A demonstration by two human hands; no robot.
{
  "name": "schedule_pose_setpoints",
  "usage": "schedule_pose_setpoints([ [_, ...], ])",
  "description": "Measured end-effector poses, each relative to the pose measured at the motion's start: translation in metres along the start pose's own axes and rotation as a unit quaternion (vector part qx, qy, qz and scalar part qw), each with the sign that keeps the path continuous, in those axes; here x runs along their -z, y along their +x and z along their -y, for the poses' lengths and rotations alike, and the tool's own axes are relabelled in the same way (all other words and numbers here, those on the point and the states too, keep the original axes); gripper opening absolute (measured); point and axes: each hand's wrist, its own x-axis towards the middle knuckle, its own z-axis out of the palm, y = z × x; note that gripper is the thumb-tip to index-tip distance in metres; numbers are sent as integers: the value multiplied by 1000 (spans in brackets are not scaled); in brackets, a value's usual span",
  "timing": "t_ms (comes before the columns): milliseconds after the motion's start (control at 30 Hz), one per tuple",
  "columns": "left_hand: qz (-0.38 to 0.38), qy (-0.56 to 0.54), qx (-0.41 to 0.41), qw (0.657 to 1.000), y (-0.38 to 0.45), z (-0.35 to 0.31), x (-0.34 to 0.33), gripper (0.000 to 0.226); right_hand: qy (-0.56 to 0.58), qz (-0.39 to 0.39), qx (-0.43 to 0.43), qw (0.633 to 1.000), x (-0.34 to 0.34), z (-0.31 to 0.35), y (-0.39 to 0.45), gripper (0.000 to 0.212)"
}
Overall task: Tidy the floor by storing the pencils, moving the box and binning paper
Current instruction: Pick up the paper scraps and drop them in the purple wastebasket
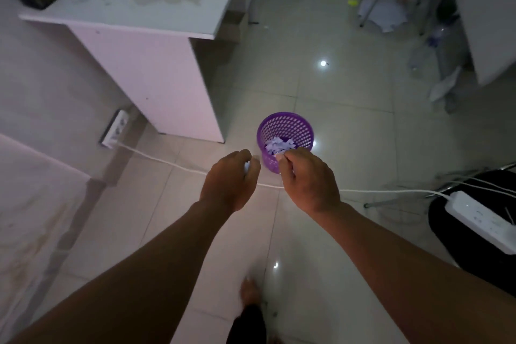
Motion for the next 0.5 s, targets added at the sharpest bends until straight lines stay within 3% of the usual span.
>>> schedule_pose_setpoints([
  [167, 58, -11, -7, 998, 78, -7, -56, 23, -21, -5, -31, 999, -10, -68, 52, 25],
  [300, 104, -27, 25, 994, 150, 6, -112, 34, -29, 43, -79, 996, -44, -126, 103, 30],
  [500, 113, -34, 91, 989, 220, 28, -184, 36, -9, 80, -91, 993, -91, -195, 152, 30],
])
